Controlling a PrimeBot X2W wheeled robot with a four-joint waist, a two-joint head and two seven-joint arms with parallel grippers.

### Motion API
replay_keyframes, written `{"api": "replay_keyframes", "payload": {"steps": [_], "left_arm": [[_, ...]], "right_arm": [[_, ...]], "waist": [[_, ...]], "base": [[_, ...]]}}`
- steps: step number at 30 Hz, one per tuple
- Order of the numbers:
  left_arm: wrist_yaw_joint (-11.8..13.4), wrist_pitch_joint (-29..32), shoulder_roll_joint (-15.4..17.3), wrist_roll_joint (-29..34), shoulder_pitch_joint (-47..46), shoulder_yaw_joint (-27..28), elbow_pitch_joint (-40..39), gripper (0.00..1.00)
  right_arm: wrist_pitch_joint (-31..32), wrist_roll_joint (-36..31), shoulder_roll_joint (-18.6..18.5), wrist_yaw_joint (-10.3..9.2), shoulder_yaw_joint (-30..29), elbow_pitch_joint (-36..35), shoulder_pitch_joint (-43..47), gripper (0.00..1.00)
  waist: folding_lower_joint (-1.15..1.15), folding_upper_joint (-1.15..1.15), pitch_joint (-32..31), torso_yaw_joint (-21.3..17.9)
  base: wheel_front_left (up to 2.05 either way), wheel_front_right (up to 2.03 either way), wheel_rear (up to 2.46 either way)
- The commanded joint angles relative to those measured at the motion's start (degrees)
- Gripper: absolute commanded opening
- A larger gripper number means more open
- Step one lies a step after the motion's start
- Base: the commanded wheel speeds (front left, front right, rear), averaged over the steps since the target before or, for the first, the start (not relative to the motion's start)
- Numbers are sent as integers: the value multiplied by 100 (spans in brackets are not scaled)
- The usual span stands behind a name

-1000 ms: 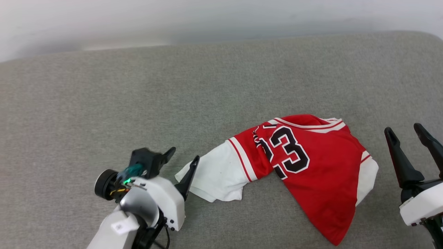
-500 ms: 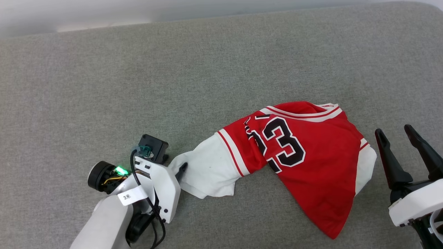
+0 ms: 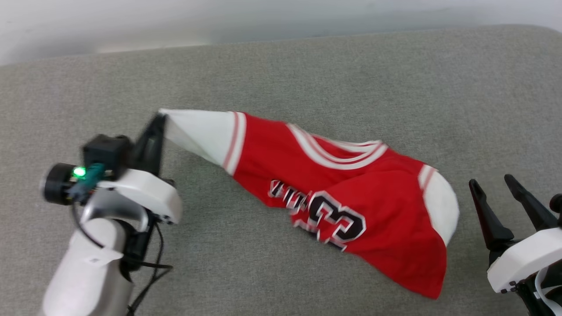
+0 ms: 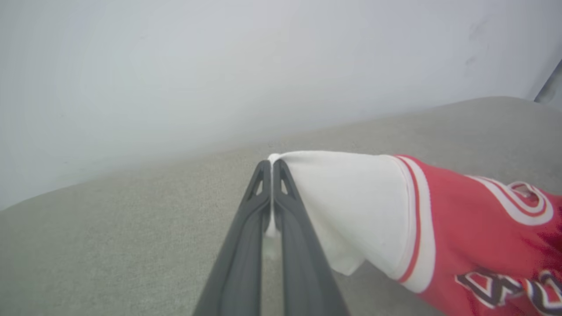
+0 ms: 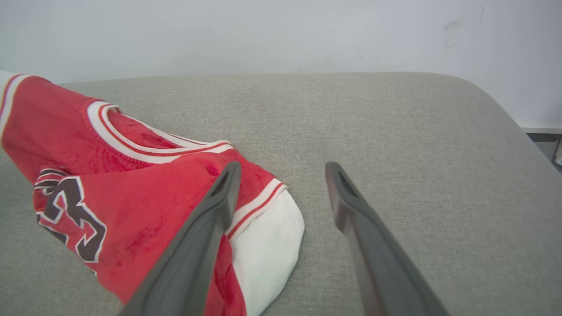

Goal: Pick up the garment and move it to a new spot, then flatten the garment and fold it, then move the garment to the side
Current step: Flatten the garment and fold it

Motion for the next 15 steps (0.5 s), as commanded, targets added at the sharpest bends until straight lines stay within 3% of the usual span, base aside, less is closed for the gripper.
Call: {"api": "replay_keyframes", "payload": {"steps": [1,7,8,9,15], "left_arm": [[80,-137,42,11,-79,106,-52,0],[409,-973,120,-67,181,625,114,0],[412,-882,134,-82,281,611,287,15],[337,-695,178,-68,371,507,476,100],[257,-577,143,-97,442,345,731,100]], "right_arm": [[27,-28,-8,-4,1,30,14,100],[79,-135,25,-4,19,278,34,100],[105,-145,34,-3,43,322,28,100],[128,-144,33,-4,81,362,14,100],[276,-136,-80,-3,215,494,-143,100]], "waist": [[0,0,-28,37],[0,0,-14,151],[0,0,-10,168],[0,0,-10,180],[0,0,-22,333]], "base": [[0,0,0],[0,0,0],[0,0,0],[0,0,0],[0,0,0]]}}
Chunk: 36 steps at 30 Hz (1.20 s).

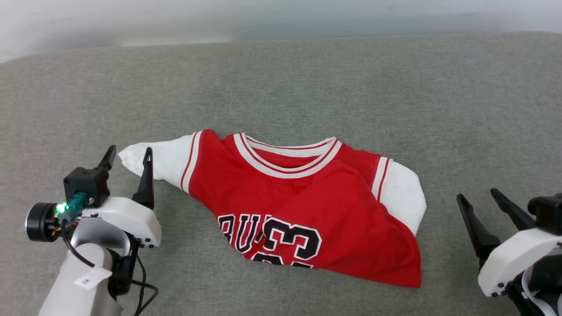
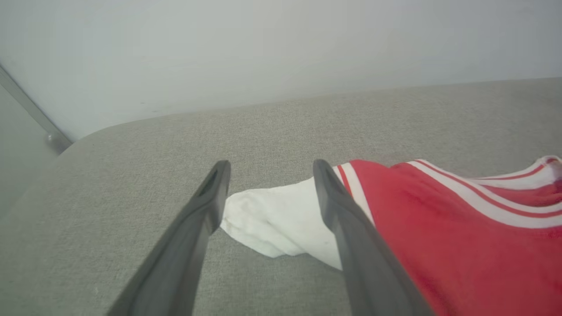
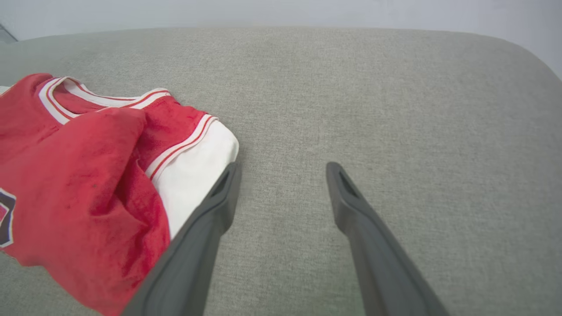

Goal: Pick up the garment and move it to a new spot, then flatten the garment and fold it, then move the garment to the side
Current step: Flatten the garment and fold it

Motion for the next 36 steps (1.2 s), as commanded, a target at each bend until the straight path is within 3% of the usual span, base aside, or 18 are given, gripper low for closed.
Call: {"api": "replay_keyframes", "payload": {"steps": [1,4,9,12,17,25,26,28,36], "left_arm": [[44,-88,-21,-2,58,12,-26,100],[4,-317,-103,-34,167,-32,-204,100],[-79,-561,-188,17,435,-211,-731,100],[-60,-610,-213,61,622,-303,-1084,100],[-160,-586,-221,99,867,-546,-1565,100],[-204,-488,-302,61,994,-762,-1785,100],[-206,-491,-315,55,995,-773,-1774,100],[-204,-506,-333,33,995,-798,-1745,100],[-181,-581,-313,-34,986,-763,-1582,100]], "right_arm": [[42,-8,-54,-3,29,-11,-122,100],[354,91,-174,-4,123,-16,-214,100],[1503,299,-459,-3,422,70,-427,100],[2285,541,-428,-4,440,232,-610,100],[3249,369,-414,-3,305,629,-909,100],[3551,-61,-190,-3,153,1177,-1108,100],[3560,-76,-165,-3,150,1270,-1083,92],[3499,-106,-158,-3,161,1394,-1058,0],[2895,-313,-410,-6,194,1101,-1157,0]], "waist": [[0,0,-23,61],[0,0,-67,186],[0,0,-131,460],[0,0,-147,638],[0,0,-98,956],[0,0,93,1347],[0,0,108,1374],[0,0,128,1405],[0,0,-36,1219]], "base": [[0,0,0],[0,0,0],[0,0,0],[0,0,0],[0,0,0],[0,0,0],[0,0,0],[0,0,0],[0,0,0]]}}
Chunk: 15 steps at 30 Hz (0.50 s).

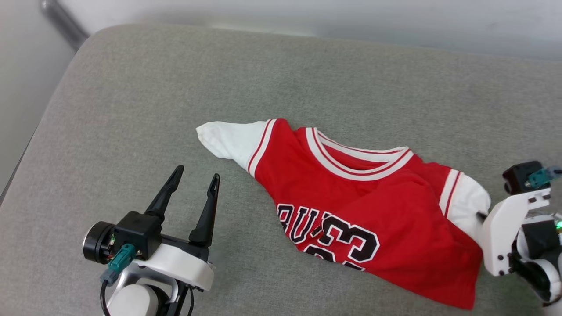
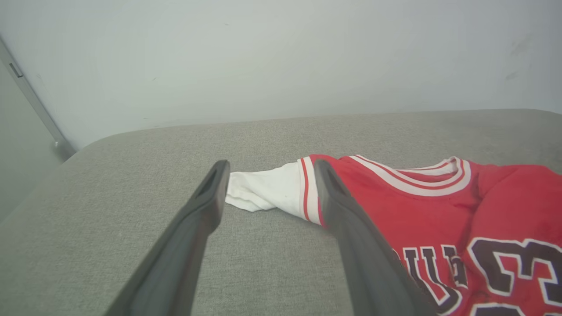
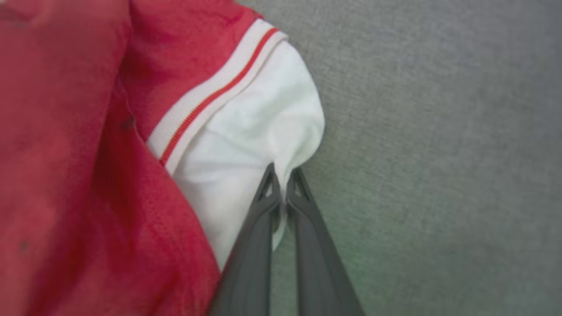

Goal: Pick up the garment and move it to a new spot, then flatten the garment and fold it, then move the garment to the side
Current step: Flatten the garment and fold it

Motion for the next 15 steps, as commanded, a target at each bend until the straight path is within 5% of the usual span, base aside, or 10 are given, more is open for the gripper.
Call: {"api": "replay_keyframes", "payload": {"steps": [1,15], "left_arm": [[11,-48,1,-34,-13,20,15,100],[82,-104,58,-132,239,51,107,100]], "right_arm": [[-122,-70,-115,-7,22,-158,-53,0],[-772,-395,-730,-7,362,-2041,165,0]], "waist": [[0,0,-101,-103],[0,0,-679,-544]], "base": [[0,0,0],[0,0,0]]}}
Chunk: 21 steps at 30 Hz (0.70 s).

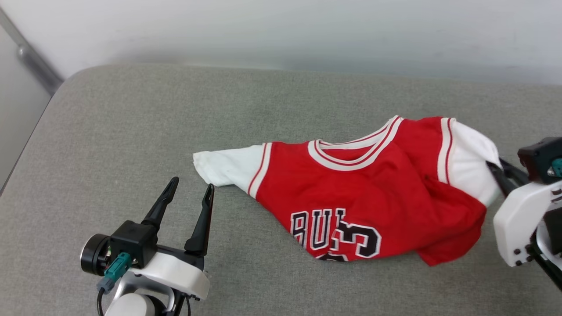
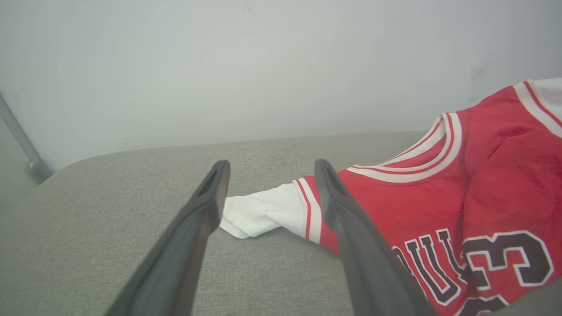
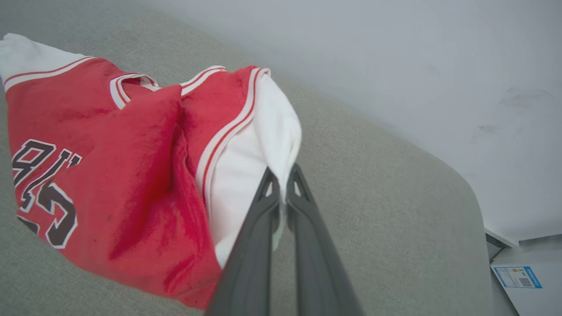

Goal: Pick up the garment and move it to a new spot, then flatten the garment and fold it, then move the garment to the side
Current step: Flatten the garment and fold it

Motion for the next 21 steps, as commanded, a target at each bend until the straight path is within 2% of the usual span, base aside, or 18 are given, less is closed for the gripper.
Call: {"api": "replay_keyframes", "payload": {"steps": [1,5,9,13,17,18,21], "left_arm": [[29,-28,27,-10,76,32,-20,100],[41,-46,61,-48,116,54,-54,100],[38,-17,88,-49,121,30,-97,100],[1,17,106,-31,-13,-8,-140,100],[-33,67,114,-9,-152,-78,-143,100],[-33,67,114,-9,-152,-78,-143,100],[-61,68,97,8,-267,-129,-131,100]], "right_arm": [[-70,-108,-142,-6,-6,-215,65,0],[0,-88,-131,-6,-167,-525,218,0],[168,-14,-251,-6,-390,-416,321,0],[227,211,-136,-7,-713,113,70,0],[236,45,-309,-7,-901,949,-314,0],[236,45,-309,-7,-901,949,-314,0],[174,-201,-419,-6,-1000,1680,-591,0]], "waist": [[0,0,-74,-49],[0,0,-110,-70],[0,0,-20,-61],[0,0,175,-16],[0,0,402,95],[0,0,402,95],[0,0,542,215]], "base": [[0,0,0],[0,0,0],[0,0,0],[0,0,0],[0,0,0],[0,0,0],[0,0,0]]}}
